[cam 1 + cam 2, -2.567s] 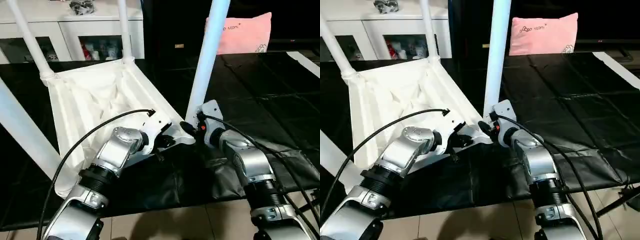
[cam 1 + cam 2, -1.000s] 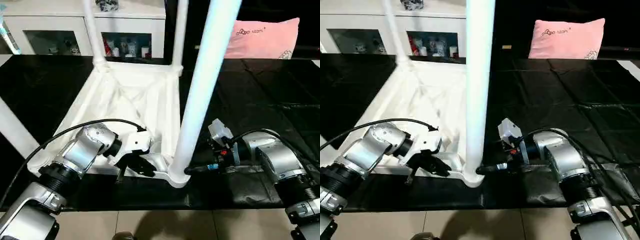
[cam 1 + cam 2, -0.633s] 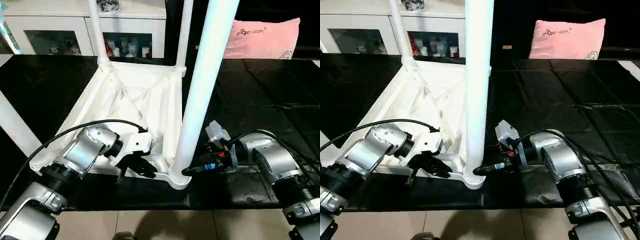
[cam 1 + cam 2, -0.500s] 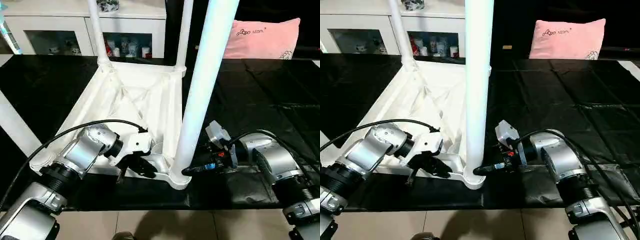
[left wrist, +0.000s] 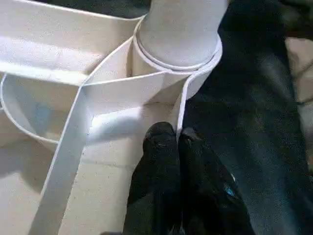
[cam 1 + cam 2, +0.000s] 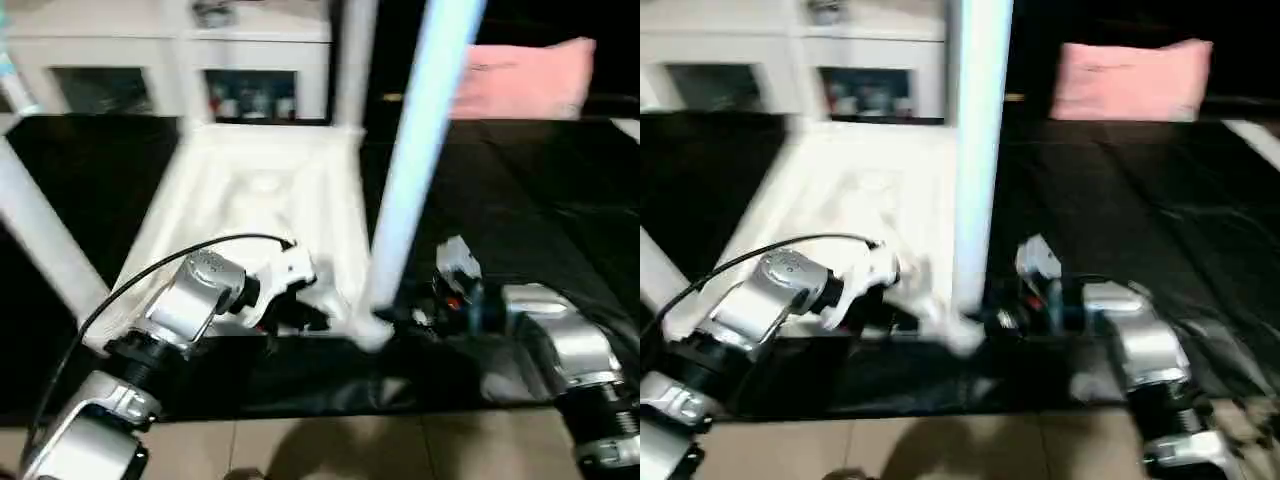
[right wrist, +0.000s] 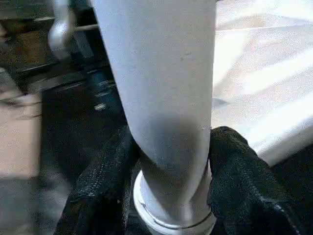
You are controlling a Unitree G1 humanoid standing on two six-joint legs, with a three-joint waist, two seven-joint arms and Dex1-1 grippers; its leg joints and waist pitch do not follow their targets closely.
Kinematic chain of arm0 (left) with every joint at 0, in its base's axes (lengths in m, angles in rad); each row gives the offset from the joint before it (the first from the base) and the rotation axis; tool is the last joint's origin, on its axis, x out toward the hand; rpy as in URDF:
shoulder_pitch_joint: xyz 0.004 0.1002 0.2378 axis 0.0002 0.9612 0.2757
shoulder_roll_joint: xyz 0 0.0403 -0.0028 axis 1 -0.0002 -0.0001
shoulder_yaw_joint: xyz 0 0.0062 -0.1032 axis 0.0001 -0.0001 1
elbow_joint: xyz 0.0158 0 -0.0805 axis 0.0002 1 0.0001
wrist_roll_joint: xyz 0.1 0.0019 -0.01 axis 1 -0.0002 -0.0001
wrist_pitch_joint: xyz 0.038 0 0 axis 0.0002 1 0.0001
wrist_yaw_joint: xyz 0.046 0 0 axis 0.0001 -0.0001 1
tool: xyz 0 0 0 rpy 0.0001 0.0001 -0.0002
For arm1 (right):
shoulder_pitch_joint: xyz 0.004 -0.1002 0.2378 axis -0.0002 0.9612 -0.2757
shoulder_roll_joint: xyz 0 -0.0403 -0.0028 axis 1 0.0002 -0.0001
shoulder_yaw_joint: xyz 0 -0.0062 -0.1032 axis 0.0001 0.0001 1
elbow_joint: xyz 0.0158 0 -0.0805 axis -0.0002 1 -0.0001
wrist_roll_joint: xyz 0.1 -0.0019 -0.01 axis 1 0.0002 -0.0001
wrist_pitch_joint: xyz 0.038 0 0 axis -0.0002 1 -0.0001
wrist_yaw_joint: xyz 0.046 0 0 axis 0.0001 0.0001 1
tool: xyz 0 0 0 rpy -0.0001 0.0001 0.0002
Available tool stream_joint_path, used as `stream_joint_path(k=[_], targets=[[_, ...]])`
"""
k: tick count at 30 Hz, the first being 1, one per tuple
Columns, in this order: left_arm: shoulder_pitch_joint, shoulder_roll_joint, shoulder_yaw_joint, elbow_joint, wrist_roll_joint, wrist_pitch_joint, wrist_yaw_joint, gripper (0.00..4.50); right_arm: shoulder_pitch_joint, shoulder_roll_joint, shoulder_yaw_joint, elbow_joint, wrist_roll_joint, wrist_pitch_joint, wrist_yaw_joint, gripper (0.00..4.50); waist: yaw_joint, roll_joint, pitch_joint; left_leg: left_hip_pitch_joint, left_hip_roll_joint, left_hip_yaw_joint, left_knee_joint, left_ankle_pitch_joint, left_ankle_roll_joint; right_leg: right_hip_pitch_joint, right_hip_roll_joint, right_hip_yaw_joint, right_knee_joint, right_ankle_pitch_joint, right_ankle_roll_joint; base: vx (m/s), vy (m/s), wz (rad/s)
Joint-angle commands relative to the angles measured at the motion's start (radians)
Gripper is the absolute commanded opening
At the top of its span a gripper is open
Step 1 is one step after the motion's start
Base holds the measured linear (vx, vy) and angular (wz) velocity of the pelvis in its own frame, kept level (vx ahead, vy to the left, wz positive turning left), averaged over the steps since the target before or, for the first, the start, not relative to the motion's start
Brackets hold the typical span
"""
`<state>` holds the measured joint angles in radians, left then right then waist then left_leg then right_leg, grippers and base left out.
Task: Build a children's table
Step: Rotate leg to tighten
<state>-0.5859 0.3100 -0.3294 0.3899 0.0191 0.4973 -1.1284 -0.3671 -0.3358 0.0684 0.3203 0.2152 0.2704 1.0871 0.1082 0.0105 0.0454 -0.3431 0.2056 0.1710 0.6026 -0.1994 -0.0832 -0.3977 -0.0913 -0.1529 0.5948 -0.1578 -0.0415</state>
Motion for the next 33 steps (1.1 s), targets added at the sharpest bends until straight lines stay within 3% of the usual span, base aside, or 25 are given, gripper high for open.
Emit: stream_joint_path(k=[1, 4, 6, 8, 9, 11, 13, 14, 15, 18, 23, 26, 28, 29, 30, 32, 33], targets=[[-0.04, -0.079, 0.036, -0.022, -0.034, -0.001, 0.105, 0.0, 0.022, 0.08, 0.13, 0.02, -0.045, 0.022, -0.024, 1.93, -0.001, -0.009, -0.058, -0.009, 0.011, -0.009, -0.065, -0.201, 0.029, 0.056, -0.067, 0.045, -0.115, -0.521, -0.019, 0.0, 0.0, 0.0], [-0.079, -0.167, 0.066, 0.044, -0.021, 0.009, 0.24, 0.0, 0.0, 0.178, 0.138, 0.053, -0.101, 0.049, -0.202, 1.88, -0.021, -0.009, -0.053, 0.0, 0.002, -0.008, -0.059, -0.237, 0.037, 0.048, -0.062, 0.032, -0.133, -0.598, 0.016, 0.0, 0.0, 0.0], [-0.107, -0.201, 0.085, 0.088, -0.007, -0.001, 0.32, 0.0, -0.029, 0.236, 0.119, 0.08, -0.126, 0.078, -0.331, 1.88, -0.037, -0.001, -0.05, 0.008, -0.002, -0.011, -0.057, -0.283, 0.036, 0.047, -0.059, 0.011, -0.15, -0.654, 0.054, 0.0, 0.0, 0.0], [-0.124, -0.216, 0.088, 0.11, 0.006, -0.01, 0.36, 0.0, -0.053, 0.279, 0.102, 0.1, -0.139, 0.093, -0.429, 1.87, -0.048, 0.009, -0.051, 0.02, 0.003, -0.016, -0.057, -0.318, 0.033, 0.047, -0.061, -0.002, -0.163, -0.654, 0.062, 0.0, 0.0, 0.0], [-0.129, -0.216, 0.085, 0.116, 0.013, -0.016, 0.369, 0.0, -0.063, 0.292, 0.098, 0.108, -0.152, 0.095, -0.467, 1.87, -0.064, 0.017, -0.059, 0.003, 0.016, -0.033, -0.07, -0.337, 0.025, 0.07, -0.066, -0.007, -0.153, -0.584, 0.06, 0.0, 0.0, 0.0], [-0.136, -0.213, 0.079, 0.123, 0.025, -0.027, 0.373, 0.0, -0.079, 0.307, 0.094, 0.124, -0.171, 0.09, -0.514, 1.87, -0.075, 0.019, -0.057, 0.005, 0.023, -0.04, -0.078, -0.372, 0.031, 0.07, -0.07, -0.004, -0.152, -0.541, 0.049, 0.0, 0.0, 0.0], [-0.139, -0.204, 0.071, 0.134, 0.043, -0.051, 0.37, 0.0, -0.086, 0.32, 0.067, 0.13, -0.161, 0.089, -0.537, 1.87, -0.082, 0.015, -0.054, 0.015, 0.018, -0.038, -0.076, -0.388, 0.034, 0.063, -0.073, -0.001, -0.157, -0.543, 0.027, 0.0, 0.0, 0.0], [-0.14, -0.197, 0.066, 0.141, 0.053, -0.07, 0.365, 0.0, -0.084, 0.324, 0.052, 0.127, -0.152, 0.089, -0.539, 2.42, -0.084, 0.017, -0.055, 0.012, 0.018, -0.039, -0.079, -0.385, 0.036, 0.066, -0.074, 0.002, -0.155, -0.539, 0.022, 0.0, 0.0, 0.0], [-0.139, -0.192, 0.062, 0.145, 0.056, -0.08, 0.359, 0.0, -0.081, 0.323, 0.048, 0.121, -0.149, 0.088, -0.538, 2.42, -0.084, 0.015, -0.058, 0.011, 0.02, -0.039, -0.08, -0.375, 0.037, 0.068, -0.077, 0.005, -0.152, -0.525, 0.018, 0.0, 0.0, 0.0], [-0.133, -0.167, 0.045, 0.161, 0.06, -0.119, 0.327, 0.0, -0.056, 0.309, 0.052, 0.08, -0.149, 0.089, -0.522, 2.86, -0.075, 0.012, -0.059, 0.006, 0.024, -0.035, -0.086, -0.317, 0.047, 0.068, -0.08, 0.025, -0.137, -0.46, -0.025, 0.0, 0.0, 0.0], [-0.121, -0.134, 0.024, 0.159, 0.062, -0.148, 0.262, 0.0, -0.014, 0.27, 0.058, 0.002, -0.116, 0.078, -0.456, 3.06, -0.062, 0.011, -0.064, -0.001, 0.026, -0.029, -0.089, -0.238, 0.063, 0.074, -0.08, 0.041, -0.12, -0.378, -0.061, 0.0, 0.0, 0.0], [-0.116, -0.088, 0.004, 0.167, 0.068, -0.21, 0.185, 0.0, 0.034, 0.19, 0.053, -0.097, -0.065, 0.095, -0.34, 3.39, -0.04, 0.009, -0.068, -0.001, 0.027, -0.024, -0.084, -0.163, 0.092, 0.074, -0.08, 0.052, -0.107, -0.3, -0.087, 0.0, 0.0, 0.0], [-0.111, -0.067, -0.008, 0.162, 0.068, -0.252, 0.141, 0.0, 0.048, 0.16, 0.042, -0.132, -0.041, 0.115, -0.305, 3.75, -0.032, 0.007, -0.071, -0.011, 0.024, -0.025, -0.082, -0.122, 0.092, 0.078, -0.081, 0.056, -0.095, -0.276, -0.099, 0.0, 0.0, 0.0], [-0.103, -0.042, -0.027, 0.155, 0.065, -0.323, 0.083, 0.0, 0.062, 0.122, 0.031, -0.166, -0.027, 0.115, -0.271, 3.75, -0.023, 0.003, -0.074, -0.009, 0.023, -0.023, -0.079, -0.093, 0.102, 0.078, -0.079, 0.058, -0.092, -0.251, -0.094, 0.0, 0.0, 0.0], [-0.098, -0.03, -0.036, 0.151, 0.062, -0.359, 0.053, 0.0, 0.07, 0.105, 0.025, -0.18, -0.02, 0.116, -0.255, 3.79, -0.012, 0.006, -0.076, -0.009, 0.026, -0.022, -0.077, -0.073, 0.113, 0.075, -0.079, 0.06, -0.086, -0.224, -0.099, 0.0, 0.0, 0.0], [-0.093, -0.022, -0.044, 0.148, 0.059, -0.39, 0.029, 0.0, 0.077, 0.092, 0.02, -0.192, -0.013, 0.119, -0.241, 3.97, -0.004, 0.004, -0.078, -0.013, 0.029, -0.022, -0.075, -0.048, 0.109, 0.073, -0.08, 0.061, -0.077, -0.181, -0.113, 0.0, 0.0, 0.0], [-0.088, -0.011, -0.056, 0.149, 0.063, -0.425, 0.004, 0.0, 0.099, 0.061, 0.004, -0.237, 0.027, 0.131, -0.192, 4.1, 0.001, 0.003, -0.081, -0.016, 0.029, -0.022, -0.068, -0.027, 0.112, 0.071, -0.077, 0.063, -0.067, -0.145, -0.117, 0.0, 0.0, 0.0]])
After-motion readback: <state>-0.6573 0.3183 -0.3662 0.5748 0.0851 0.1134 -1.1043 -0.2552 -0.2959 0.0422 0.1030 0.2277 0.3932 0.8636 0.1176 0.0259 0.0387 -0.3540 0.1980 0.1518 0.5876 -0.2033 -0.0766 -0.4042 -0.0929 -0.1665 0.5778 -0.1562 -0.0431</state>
